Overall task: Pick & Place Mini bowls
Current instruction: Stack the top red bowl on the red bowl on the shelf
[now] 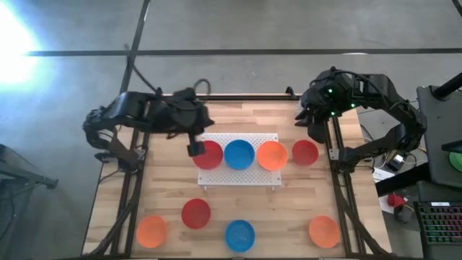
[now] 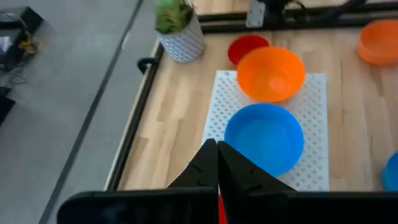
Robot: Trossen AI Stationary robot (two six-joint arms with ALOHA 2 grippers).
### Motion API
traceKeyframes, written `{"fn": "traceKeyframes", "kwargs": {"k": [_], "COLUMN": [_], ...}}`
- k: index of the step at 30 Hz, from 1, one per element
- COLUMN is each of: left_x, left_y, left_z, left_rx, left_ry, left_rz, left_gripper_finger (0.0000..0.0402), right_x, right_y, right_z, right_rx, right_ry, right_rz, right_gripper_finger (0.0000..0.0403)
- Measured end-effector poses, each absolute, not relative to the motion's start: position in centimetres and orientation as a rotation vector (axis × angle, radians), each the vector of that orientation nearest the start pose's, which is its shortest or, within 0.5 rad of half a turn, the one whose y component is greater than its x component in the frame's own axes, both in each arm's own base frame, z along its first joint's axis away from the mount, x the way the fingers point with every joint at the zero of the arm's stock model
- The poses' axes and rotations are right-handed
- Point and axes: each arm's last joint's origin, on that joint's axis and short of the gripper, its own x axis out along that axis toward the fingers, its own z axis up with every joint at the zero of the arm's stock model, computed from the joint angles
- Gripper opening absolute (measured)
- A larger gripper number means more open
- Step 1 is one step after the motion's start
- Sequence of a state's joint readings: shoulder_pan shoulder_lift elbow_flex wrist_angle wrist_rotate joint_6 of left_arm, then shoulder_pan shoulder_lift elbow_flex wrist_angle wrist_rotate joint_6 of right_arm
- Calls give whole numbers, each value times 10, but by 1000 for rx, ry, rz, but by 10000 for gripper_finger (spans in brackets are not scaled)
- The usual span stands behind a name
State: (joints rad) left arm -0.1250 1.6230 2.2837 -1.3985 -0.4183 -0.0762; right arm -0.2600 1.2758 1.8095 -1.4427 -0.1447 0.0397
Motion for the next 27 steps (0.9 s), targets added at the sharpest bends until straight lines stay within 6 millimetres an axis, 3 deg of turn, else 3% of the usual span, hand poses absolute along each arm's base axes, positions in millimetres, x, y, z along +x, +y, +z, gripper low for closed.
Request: {"fn": "traceKeyframes", "kwargs": {"k": [5,14,27], "left_x": [239,217,214], "left_y": [-18,-15,-15], "left_z": [513,520,520], "left_rx": [97,101,124], "left_ry": [646,644,654], "left_rz": [341,347,343], "left_gripper_finger": [0,0,0], "right_x": [168,159,132], "right_y": [-43,-41,-36], "right_z": [447,416,348], "right_rx": [331,539,835], "right_ry": [1017,1094,1188], "right_rz": [-278,-431,-789], "right_gripper_finger": [100,100,100]}}
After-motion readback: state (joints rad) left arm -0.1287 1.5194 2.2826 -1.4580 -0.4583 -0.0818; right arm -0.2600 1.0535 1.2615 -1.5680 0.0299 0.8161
